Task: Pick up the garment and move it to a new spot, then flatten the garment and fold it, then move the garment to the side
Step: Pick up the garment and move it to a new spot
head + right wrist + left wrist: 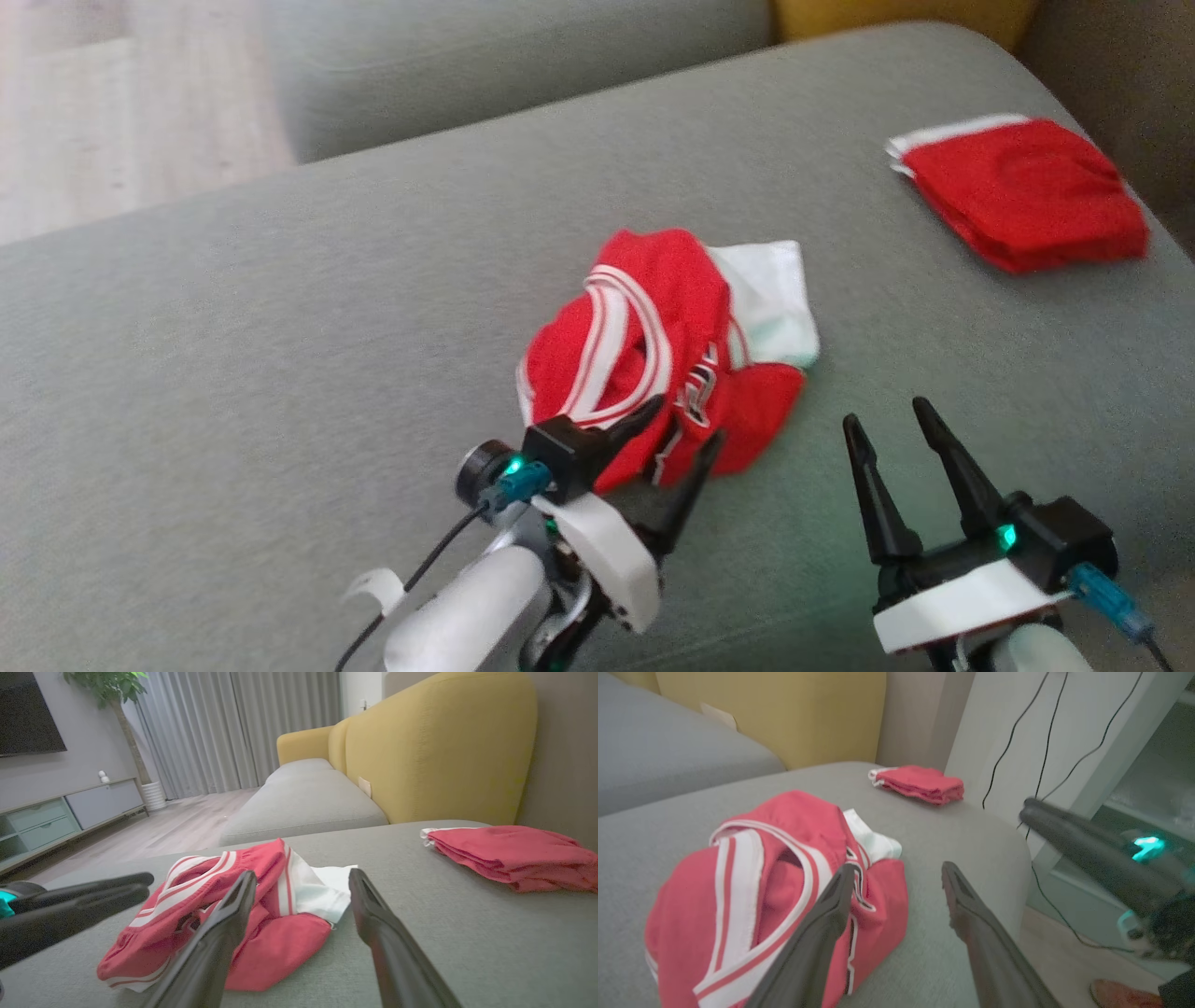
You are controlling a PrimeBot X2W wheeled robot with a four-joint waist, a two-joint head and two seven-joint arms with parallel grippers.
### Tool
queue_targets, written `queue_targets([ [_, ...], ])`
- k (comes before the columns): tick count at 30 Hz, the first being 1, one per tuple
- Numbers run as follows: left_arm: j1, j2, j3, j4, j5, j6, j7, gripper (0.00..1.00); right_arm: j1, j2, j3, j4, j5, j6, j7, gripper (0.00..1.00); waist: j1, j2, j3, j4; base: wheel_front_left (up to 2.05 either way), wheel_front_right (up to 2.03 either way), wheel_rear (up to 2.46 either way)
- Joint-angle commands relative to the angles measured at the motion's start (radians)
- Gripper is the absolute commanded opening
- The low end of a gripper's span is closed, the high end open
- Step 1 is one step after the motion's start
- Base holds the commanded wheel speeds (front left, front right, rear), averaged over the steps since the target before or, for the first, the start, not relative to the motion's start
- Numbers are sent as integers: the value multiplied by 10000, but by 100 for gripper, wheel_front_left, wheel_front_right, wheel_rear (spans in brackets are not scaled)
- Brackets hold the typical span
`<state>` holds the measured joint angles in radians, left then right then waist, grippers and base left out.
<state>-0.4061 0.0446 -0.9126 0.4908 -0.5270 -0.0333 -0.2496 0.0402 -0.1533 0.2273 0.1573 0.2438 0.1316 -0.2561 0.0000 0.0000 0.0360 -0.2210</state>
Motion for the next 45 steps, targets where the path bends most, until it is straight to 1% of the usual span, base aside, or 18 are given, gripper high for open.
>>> queue_targets([
  [1, -320, 59, 294, -479, -45, 100, -120, 100, -216, -31, 202, -307, -94, -9, -57, 100, 0, 0, -357, 519, 0, 0, 0],
  [4, -64, 58, 642, -1281, 130, 532, -120, 100, -156, 6, 186, -287, -130, -9, -57, 100, 0, 0, -594, 996, 0, 0, 0],
  [6, 278, 103, 1189, -1688, 629, 903, -121, 100, -137, 38, 155, -284, -152, -9, -57, 100, 0, 0, -716, 1254, 0, 0, 0],
  [9, 1110, 470, 2295, -2425, 1283, 1421, -121, 100, -104, 96, 53, -252, -187, -9, -57, 100, 0, 0, -861, 1562, 0, 0, 0],
  [14, 2849, 1086, 4187, -3628, 2052, 1867, -121, 100, 3, 169, -175, -172, -194, -9, -57, 100, 0, 0, -1063, 1896, 0, 0, 0],
  [16, 3460, 1302, 4753, -4004, 2546, 1994, -121, 100, 104, 207, -311, -153, -209, -9, -57, 100, 0, 0, -1161, 2024, 0, 0, 0],
  [18, 4050, 1317, 5316, -4361, 2835, 2150, -121, 100, 232, 262, -514, -143, -237, -9, -57, 100, 0, 0, -1257, 2150, 0, 0, 0],
  [21, 4835, 1354, 5995, -4831, 3253, 2117, -121, 100, 448, 368, -807, -151, -292, -9, -57, 100, 0, 0, -1399, 2301, 0, 0, 0],
  [24, 5594, 1187, 6647, -5242, 3441, 2098, -121, 100, 636, 447, -937, -152, -340, -9, -57, 100, 0, 0, -1540, 2367, 0, 0, 0],
  [28, 6500, 916, 7264, -5409, 3674, 1954, -122, 100, 914, 419, -1000, -139, -563, -9, -57, 100, 0, 0, -1756, 2438, 0, 0, 0],
  [29, 6500, 916, 7264, -5409, 3674, 1954, -122, 100, 914, 419, -1000, -139, -563, -9, -57, 100, 0, 0, -1756, 2438, 0, 0, 0],
  [32, 6867, 691, 7666, -5460, 3777, 1741, -122, 100, 1094, 452, -1065, -168, -615, -9, -57, 100, 0, 0, -1883, 2478, 0, 0, 0],
  [37, 7123, 410, 7874, -5436, 4052, 1287, -122, 100, 1155, 499, -989, -231, -704, -9, -57, 100, 0, 0, -2012, 2475, 0, 0, 0],
  [45, 7143, 183, 7985, -5367, 4339, 971, -122, 100, 1183, 575, -975, -213, -649, -9, -57, 100, 0, 0, -2066, 2412, 0, 0, 0],
])
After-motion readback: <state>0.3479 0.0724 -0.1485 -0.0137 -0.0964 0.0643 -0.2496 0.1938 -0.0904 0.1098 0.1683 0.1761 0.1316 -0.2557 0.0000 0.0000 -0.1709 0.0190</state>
